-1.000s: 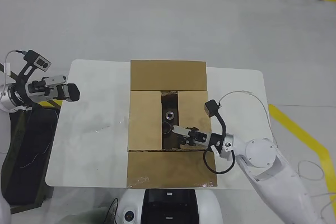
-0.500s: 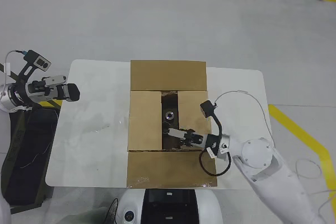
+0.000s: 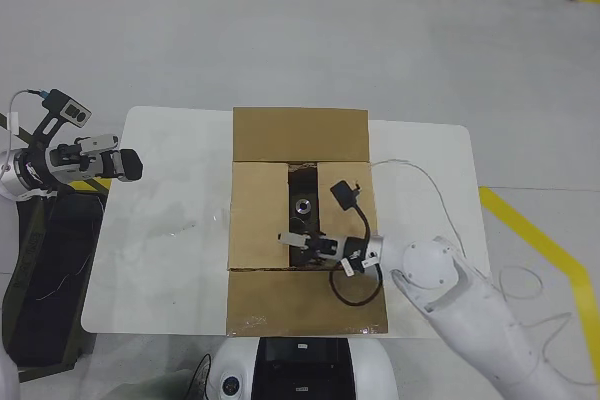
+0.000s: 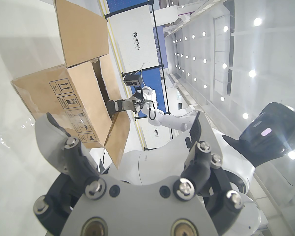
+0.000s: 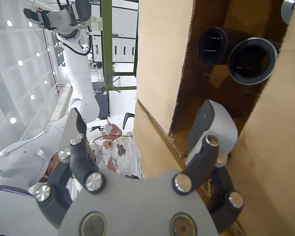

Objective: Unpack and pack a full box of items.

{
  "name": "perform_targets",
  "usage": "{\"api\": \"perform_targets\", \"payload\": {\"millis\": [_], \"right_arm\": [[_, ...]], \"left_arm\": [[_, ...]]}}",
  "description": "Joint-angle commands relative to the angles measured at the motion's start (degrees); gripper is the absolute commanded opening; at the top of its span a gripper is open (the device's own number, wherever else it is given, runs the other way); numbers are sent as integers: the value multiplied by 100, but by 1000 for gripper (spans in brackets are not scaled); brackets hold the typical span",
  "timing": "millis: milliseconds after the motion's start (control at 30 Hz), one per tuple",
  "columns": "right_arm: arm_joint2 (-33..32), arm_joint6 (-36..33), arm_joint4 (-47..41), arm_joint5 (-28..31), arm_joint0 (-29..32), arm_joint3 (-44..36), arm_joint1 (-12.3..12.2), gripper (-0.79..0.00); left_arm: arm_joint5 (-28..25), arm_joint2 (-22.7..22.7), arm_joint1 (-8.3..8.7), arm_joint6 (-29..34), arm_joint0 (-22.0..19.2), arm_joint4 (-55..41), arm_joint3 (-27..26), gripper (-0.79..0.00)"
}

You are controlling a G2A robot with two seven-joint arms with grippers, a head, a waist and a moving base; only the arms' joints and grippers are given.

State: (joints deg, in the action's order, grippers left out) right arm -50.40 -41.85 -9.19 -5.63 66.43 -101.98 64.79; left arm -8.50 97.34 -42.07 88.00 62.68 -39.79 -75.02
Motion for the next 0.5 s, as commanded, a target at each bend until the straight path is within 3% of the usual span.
{"api": "perform_targets", "payload": {"millis": [0, 467], "right_arm": [[93, -6, -30, -1, -70, 78, 34, 0], [168, 48, -593, 329, -301, 301, 189, 0]], "left_arm": [[0, 0, 0, 0, 0, 0, 0, 0], [0, 0, 0, 0, 0, 0, 0, 0]]}}
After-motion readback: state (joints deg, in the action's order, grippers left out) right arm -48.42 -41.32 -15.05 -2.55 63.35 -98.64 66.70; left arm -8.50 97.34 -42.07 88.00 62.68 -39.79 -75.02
